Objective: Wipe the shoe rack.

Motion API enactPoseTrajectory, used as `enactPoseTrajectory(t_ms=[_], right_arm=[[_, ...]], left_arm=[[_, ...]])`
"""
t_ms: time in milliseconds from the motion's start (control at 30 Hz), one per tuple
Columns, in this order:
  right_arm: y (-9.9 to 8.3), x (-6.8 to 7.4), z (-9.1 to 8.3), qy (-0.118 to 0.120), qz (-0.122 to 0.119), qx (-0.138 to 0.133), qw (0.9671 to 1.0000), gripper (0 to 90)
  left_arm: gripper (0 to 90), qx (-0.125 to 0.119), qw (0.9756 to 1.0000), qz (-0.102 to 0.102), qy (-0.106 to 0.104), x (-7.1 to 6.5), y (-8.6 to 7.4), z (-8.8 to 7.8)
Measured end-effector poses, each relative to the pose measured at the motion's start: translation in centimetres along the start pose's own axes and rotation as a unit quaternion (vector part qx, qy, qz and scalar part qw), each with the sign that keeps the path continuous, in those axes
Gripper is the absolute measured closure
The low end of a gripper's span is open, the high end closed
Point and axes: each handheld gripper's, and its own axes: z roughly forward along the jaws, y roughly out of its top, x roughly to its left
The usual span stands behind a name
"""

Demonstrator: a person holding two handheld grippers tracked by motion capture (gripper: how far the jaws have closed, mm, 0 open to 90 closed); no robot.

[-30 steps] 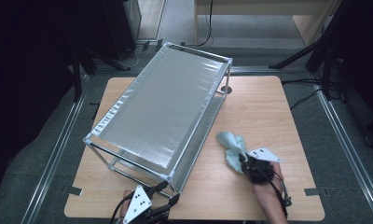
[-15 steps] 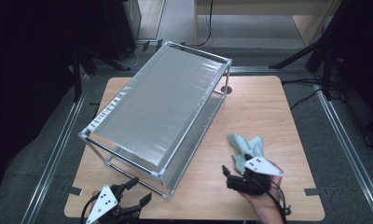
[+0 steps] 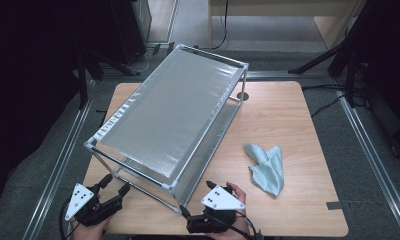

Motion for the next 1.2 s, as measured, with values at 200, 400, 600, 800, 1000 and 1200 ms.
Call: enactPoseTrajectory(t_ms=[200, 400, 600, 800, 1000, 1200], right_arm=[[-0.3, 2.1, 1.6, 0.001, -0.020, -0.004, 0.9998, 39.4], [-0.7, 2.5, 1.5, 0.009, -0.058, -0.009, 0.9982, 74.7], [-1.4, 0.3, -0.1, 0.013, -0.046, -0.009, 0.9988, 82.1], [-1.9, -2.8, -2.3, 0.006, -0.053, -0.003, 0.9986, 82.2], [-2.1, -5.5, -3.7, 0.003, -0.057, 0.003, 0.9983, 82.2], [-2.2, -7.9, -4.4, -0.008, -0.042, 0.003, 0.9991, 82.0]], left_arm=[[29.1, -0.003, 0.9988, -0.012, 0.046, 0.5, 0.2, 0.6], [32.6, 0.004, 0.9972, -0.033, 0.067, 0.3, 1.2, 1.0], [34.0, 0.013, 0.9933, -0.022, 0.113, 0.1, 2.1, 2.0], [49.0, 0.000, 0.9958, 0.012, 0.091, -0.8, 2.1, 3.2], [73.7, -0.002, 0.9967, 0.074, 0.032, -2.9, 1.8, 3.5], [80.7, 0.016, 0.9974, 0.065, -0.027, -3.8, 1.7, 2.8]])
